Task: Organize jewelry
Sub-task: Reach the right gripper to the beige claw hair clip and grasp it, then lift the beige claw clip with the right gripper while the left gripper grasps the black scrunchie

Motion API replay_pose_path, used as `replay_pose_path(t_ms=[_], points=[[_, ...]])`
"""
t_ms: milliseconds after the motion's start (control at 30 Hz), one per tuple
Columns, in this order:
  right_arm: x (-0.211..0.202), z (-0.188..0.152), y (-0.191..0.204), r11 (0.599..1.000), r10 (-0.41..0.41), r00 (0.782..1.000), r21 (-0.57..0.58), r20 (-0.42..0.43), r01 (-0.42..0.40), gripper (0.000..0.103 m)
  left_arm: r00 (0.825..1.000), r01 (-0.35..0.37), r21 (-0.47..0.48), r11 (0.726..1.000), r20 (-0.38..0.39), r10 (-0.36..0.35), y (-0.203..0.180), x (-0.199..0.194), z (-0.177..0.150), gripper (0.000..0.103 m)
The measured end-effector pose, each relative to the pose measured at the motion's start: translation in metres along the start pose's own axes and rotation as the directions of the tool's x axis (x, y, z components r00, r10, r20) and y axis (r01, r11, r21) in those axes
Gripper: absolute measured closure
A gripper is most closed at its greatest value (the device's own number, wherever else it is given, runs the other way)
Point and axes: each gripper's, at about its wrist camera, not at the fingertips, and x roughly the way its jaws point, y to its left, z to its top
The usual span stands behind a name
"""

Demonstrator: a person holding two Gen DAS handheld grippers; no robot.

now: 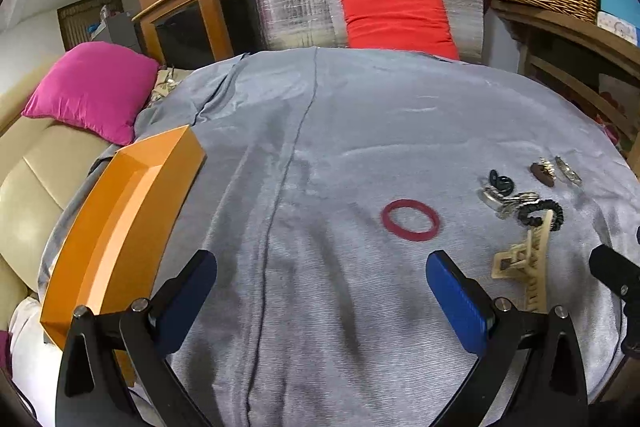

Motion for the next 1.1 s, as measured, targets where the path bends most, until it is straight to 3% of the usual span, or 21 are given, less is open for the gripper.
replay_pose_path(t_ms=[167,367,633,867,900,967,1100], points=[[0.013,-0.004,0.009,0.999,0.045,0.999,0.002,-0.023,-0.045,0.011,0.999,-0.027,-0.026,0.999,-0.034,0.026,0.016,0.007,-0.002,0.000],[0.037,-0.010,-0.002,0.976,0.173,0.978,0.152,-0.121,-0.154,0.033,0.997,-0.040,-0.051,0.998,-0.067,0.037,0.024,0.013,-0.003,0.000],[0.060,-0.016,0.006,0.956,0.235,0.953,0.221,-0.191,-0.191,0.036,0.993,-0.045,-0.051,0.998,-0.116,0.039,0.024,0.023,-0.006,0.000],[0.076,-0.012,0.006,0.948,0.243,0.949,0.255,-0.202,-0.188,0.037,0.991,-0.043,-0.062,0.997,-0.126,0.035,0.028,0.024,-0.008,0.000],[0.077,-0.012,0.006,0.948,0.245,0.949,0.254,-0.197,-0.192,0.041,0.991,-0.043,-0.063,0.997,-0.128,0.035,0.028,0.025,-0.008,0.000],[0.079,-0.011,0.005,0.952,0.239,0.950,0.242,-0.199,-0.189,0.066,0.991,-0.039,-0.065,0.997,-0.132,0.030,0.027,0.026,-0.008,0.000],[0.081,-0.011,-0.002,0.934,0.293,0.935,0.268,-0.200,-0.235,0.086,0.990,-0.029,-0.060,0.998,-0.139,0.020,0.022,0.027,-0.007,0.000]])
